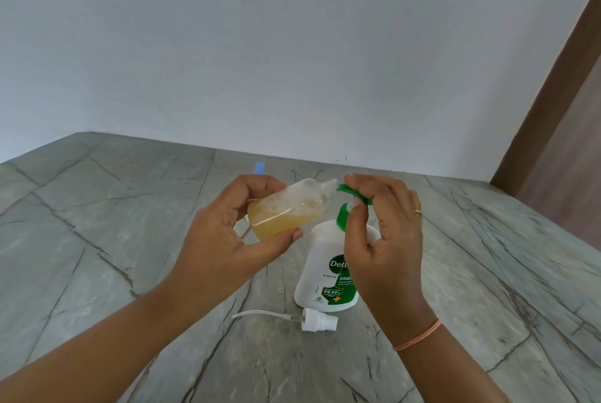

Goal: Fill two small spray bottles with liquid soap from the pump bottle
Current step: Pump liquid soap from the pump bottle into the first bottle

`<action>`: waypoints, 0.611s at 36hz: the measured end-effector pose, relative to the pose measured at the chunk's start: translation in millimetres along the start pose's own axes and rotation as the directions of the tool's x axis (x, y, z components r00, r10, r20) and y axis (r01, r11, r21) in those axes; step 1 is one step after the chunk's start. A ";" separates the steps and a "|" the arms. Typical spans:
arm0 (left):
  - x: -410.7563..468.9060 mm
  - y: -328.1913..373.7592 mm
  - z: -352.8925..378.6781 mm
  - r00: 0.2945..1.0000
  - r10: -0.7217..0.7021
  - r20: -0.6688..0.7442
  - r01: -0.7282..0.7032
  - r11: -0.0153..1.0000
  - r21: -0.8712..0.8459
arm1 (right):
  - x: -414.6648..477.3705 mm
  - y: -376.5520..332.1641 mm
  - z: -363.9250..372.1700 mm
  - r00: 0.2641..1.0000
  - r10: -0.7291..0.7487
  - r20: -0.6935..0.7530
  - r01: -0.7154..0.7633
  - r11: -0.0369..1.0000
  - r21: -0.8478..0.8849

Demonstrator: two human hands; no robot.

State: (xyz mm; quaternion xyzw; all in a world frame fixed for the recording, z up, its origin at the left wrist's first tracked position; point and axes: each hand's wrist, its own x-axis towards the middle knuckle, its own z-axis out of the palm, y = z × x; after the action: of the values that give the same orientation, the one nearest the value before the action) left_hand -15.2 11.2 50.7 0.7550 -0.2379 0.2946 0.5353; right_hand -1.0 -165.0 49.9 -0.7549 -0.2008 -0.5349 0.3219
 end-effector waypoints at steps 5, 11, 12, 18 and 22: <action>-0.2 -0.4 -0.2 1.000 -0.013 0.003 0.013 1.000 -0.011 | -2.9 1.9 1.3 1.000 -0.001 0.006 0.001 1.000 0.011; -0.4 0.0 0.3 1.000 -0.005 0.002 0.005 1.000 -0.012 | 1.8 -2.4 -1.8 1.000 0.025 0.010 -0.025 1.000 0.003; -0.3 0.0 0.1 1.000 -0.007 0.002 0.007 1.000 -0.014 | 3.1 -3.1 -2.6 1.000 0.029 0.010 -0.029 1.000 0.000; -0.1 1.1 0.2 1.000 0.009 -0.005 -0.009 1.000 -0.010 | 5.4 -3.3 -5.0 1.000 0.014 0.018 -0.013 1.000 -0.025; 0.1 0.2 -0.1 1.000 0.010 -0.005 -0.010 1.000 -0.016 | 3.5 -0.8 -2.9 1.000 -0.003 0.013 0.004 1.000 -0.017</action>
State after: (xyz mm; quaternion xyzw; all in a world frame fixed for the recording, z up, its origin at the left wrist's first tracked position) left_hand -15.3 11.2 50.9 0.7487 -0.2427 0.2971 0.5406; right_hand -2.2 -166.6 54.0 -0.7608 -0.1998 -0.5321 0.3133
